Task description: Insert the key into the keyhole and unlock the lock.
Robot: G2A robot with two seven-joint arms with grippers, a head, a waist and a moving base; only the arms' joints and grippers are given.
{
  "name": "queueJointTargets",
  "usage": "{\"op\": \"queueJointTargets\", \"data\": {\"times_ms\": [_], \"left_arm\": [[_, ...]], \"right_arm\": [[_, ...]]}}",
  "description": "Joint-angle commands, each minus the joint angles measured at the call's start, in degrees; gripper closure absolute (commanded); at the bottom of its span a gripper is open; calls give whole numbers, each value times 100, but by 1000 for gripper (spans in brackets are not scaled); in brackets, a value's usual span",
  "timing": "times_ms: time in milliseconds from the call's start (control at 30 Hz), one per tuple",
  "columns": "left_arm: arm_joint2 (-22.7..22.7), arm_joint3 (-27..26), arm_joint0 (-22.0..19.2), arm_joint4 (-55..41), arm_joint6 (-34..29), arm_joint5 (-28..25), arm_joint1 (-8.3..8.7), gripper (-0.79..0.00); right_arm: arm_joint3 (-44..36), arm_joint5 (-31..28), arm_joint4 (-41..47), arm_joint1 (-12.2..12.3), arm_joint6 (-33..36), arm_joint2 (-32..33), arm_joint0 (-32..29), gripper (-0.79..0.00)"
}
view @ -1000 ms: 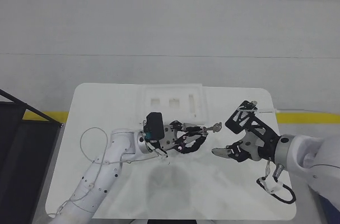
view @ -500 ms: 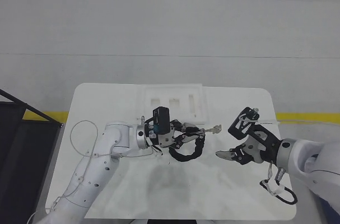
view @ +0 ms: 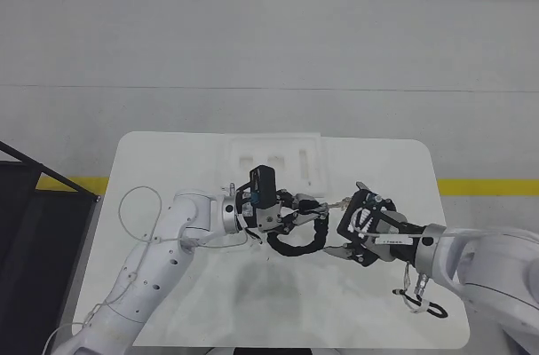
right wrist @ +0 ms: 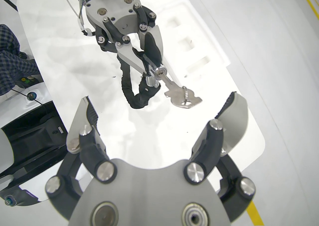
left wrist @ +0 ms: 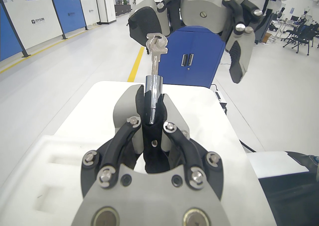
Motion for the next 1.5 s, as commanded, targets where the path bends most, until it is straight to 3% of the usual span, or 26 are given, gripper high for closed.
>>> {"op": "queueJointTargets", "data": {"times_ms": [0, 533, 800, 1200, 1233, 1267, 1467], "left_arm": [[44, 26, -4, 9, 32, 13, -8, 0], [225, 132, -147, 215, 261, 22, -50, 0], [240, 223, -204, 361, 408, -69, -51, 0], [176, -97, -235, 104, 1, -88, 242, 0], [190, -124, -240, 55, -51, -88, 274, 0], [205, -147, -247, -2, -92, -88, 306, 0], [303, -219, -304, -253, -230, -88, 464, 0]], "right_arm": [[0, 7, -34, -30, 22, -78, 42, -785], [0, 5, 170, -256, 288, -460, 368, -785], [0, 17, 132, -266, 409, -238, 315, -785], [0, -881, -892, -119, 229, 634, -203, -785], [0, -974, -999, -114, 202, 658, -237, -659], [0, -1040, -1085, -114, 155, 668, -271, -585], [0, -1351, -1625, -141, -67, 549, -355, -517]]}}
